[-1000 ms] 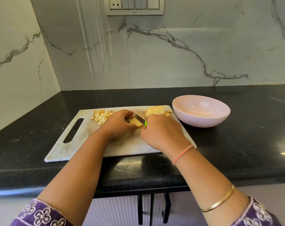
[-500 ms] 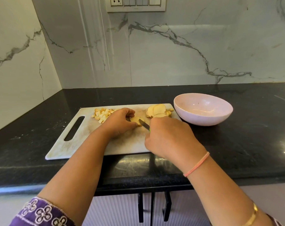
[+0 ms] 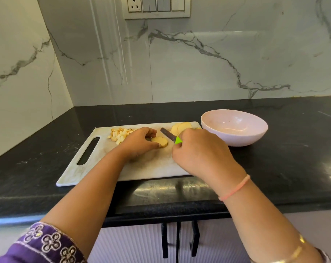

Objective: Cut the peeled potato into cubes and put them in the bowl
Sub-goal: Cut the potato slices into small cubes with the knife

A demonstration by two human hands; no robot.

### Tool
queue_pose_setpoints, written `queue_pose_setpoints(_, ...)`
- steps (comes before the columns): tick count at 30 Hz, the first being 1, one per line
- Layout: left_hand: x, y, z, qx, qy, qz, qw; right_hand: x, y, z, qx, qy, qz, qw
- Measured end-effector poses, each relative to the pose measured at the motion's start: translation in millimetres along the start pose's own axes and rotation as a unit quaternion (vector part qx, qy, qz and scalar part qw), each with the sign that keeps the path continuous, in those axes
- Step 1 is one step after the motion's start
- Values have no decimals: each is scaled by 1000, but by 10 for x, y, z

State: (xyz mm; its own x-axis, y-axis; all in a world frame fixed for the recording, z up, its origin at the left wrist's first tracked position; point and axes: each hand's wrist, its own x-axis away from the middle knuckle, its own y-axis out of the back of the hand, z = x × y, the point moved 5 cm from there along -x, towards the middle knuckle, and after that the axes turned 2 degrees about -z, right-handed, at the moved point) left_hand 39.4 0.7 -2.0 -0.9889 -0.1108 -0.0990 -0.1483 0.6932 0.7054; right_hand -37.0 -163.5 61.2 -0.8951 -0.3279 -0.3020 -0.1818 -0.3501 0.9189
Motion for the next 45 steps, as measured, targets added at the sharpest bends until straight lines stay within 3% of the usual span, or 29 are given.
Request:
queue_pose_setpoints(5,28,27,65,73,1,-49,996,-215,-263,57,-10,-10,18,1000)
queue_pose_setpoints(24,-4,71,115,62,-7,-68,996,9,-159,158,65,54,29,996)
queue_pose_setpoints(32,-11,66,131,67,-3,-65,996,301,-50,74,48,44,33,997)
queue_pose_setpoints(39,28,51,132,113,-17,-75,991,105,-12,39,-5,16,-27,999)
queue_pose_setpoints(45,26,39,140,102,-30,-98,989,-181,-347,65,2,17,21,1000)
